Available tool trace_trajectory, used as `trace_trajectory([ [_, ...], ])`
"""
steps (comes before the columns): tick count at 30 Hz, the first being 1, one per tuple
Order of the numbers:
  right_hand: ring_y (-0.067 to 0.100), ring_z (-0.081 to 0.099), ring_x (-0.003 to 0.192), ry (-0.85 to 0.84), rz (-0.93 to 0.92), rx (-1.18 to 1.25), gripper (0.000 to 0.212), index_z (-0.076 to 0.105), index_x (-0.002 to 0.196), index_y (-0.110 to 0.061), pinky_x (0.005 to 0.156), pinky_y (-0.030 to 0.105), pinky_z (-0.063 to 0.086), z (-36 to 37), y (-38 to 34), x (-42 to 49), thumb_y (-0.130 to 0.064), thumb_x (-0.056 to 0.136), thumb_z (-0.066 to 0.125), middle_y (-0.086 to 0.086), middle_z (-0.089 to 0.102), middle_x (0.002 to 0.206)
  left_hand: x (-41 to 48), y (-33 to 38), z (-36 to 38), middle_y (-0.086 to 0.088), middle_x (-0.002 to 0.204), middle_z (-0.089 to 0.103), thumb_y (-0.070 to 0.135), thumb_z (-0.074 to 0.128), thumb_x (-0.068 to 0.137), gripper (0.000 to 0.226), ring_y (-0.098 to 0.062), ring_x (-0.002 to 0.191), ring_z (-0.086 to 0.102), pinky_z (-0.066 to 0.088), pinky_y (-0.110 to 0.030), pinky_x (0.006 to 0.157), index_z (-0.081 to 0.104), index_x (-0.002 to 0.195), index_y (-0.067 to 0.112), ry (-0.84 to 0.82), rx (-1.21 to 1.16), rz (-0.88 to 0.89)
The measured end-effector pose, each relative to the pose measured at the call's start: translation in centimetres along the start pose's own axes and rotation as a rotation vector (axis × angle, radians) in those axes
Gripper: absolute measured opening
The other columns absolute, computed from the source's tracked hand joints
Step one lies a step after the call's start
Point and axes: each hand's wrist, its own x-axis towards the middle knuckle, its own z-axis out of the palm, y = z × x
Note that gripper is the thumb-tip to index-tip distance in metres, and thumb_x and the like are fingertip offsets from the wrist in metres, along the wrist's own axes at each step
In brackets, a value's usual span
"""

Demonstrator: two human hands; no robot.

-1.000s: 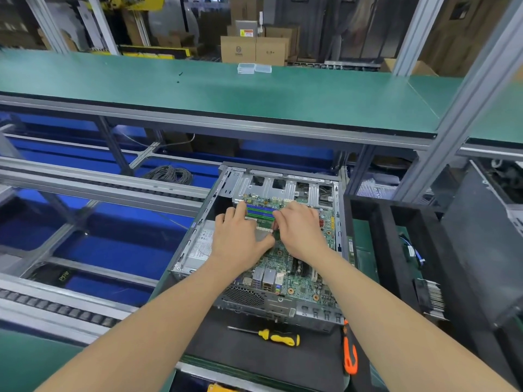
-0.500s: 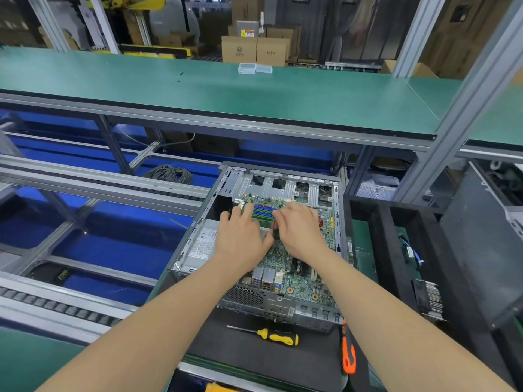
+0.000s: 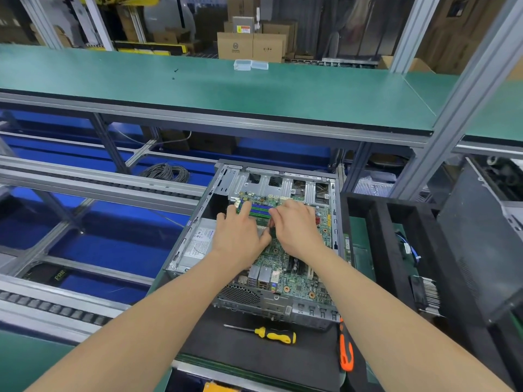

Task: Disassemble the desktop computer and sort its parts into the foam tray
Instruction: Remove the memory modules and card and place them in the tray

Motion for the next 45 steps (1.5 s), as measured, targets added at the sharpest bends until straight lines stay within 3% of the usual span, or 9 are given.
trace_trajectory([
  [8, 0.018, 0.047, 0.099, -0.022, -0.016, 0.019, 0.045, 0.064, 0.086, -0.028, 0.098, 0.042, 0.033, 0.1, 0.1, 0.0, -0.041, 0.111, 0.03, -0.008, 0.052, 0.094, -0.7, -0.5, 0.2, -0.008, 0.113, 0.052, 0.065, 0.023, 0.088, 0.073, -0.028, 0.105, 0.046, 0.039, -0.044, 0.087, 0.07, 0.099, 0.011, 0.047, -0.049, 0.015],
  [14, 0.012, 0.043, 0.091, 0.099, -0.16, -0.001, 0.023, 0.063, 0.088, -0.029, 0.092, 0.039, 0.034, 0.1, 0.3, -1.1, -0.043, 0.103, 0.052, -0.013, 0.05, 0.09, -0.5, -0.4, 0.4, -0.006, 0.108, 0.052, 0.063, 0.025, 0.091, 0.07, -0.027, 0.099, 0.045, 0.038, -0.043, 0.085, 0.073, 0.093, 0.013, 0.068, -0.082, -0.009],
  [17, 0.015, 0.052, 0.091, 0.145, -0.199, -0.004, 0.023, 0.07, 0.09, -0.025, 0.091, 0.04, 0.038, 0.0, 0.3, -1.3, -0.039, 0.102, 0.056, -0.012, 0.053, 0.089, -0.4, -0.3, 0.4, -0.007, 0.111, 0.053, 0.064, 0.02, 0.088, 0.074, -0.027, 0.099, 0.044, 0.04, -0.044, 0.085, 0.074, 0.093, 0.013, 0.058, -0.107, -0.028],
  [23, 0.014, 0.054, 0.092, 0.114, -0.162, -0.013, 0.025, 0.07, 0.092, -0.026, 0.094, 0.04, 0.036, -0.2, 0.2, -1.2, -0.041, 0.103, 0.053, -0.012, 0.055, 0.09, -0.5, -0.3, 0.2, -0.006, 0.117, 0.052, 0.065, 0.016, 0.087, 0.078, -0.027, 0.103, 0.045, 0.041, -0.045, 0.088, 0.073, 0.1, 0.013, 0.028, -0.116, -0.046],
  [28, 0.015, 0.053, 0.094, 0.091, -0.148, -0.002, 0.026, 0.071, 0.094, -0.025, 0.096, 0.039, 0.035, -0.3, 0.2, -1.0, -0.042, 0.104, 0.054, -0.01, 0.058, 0.091, -0.4, -0.3, -0.4, -0.008, 0.119, 0.05, 0.059, 0.024, 0.093, 0.069, -0.027, 0.107, 0.044, 0.038, -0.045, 0.091, 0.073, 0.1, 0.011, 0.004, -0.019, -0.002],
  [34, 0.015, 0.053, 0.095, 0.091, -0.138, -0.002, 0.027, 0.073, 0.095, -0.024, 0.093, 0.038, 0.033, -0.3, 0.1, -1.0, -0.041, 0.104, 0.054, -0.01, 0.058, 0.092, 0.2, -0.4, -1.2, -0.015, 0.146, 0.041, 0.058, 0.029, 0.099, 0.066, -0.032, 0.121, 0.043, 0.036, -0.048, 0.098, 0.072, 0.108, 0.009, -0.074, 0.135, 0.056],
  [45, 0.015, 0.05, 0.09, 0.107, -0.134, -0.007, 0.026, 0.072, 0.092, -0.026, 0.089, 0.038, 0.031, -0.1, 0.2, -0.8, -0.041, 0.104, 0.054, -0.012, 0.052, 0.086, 1.1, -0.2, -1.2, -0.01, 0.138, 0.04, 0.061, 0.033, 0.097, 0.062, -0.031, 0.122, 0.037, 0.032, -0.045, 0.092, 0.072, 0.108, 0.015, -0.152, 0.146, 0.035],
])
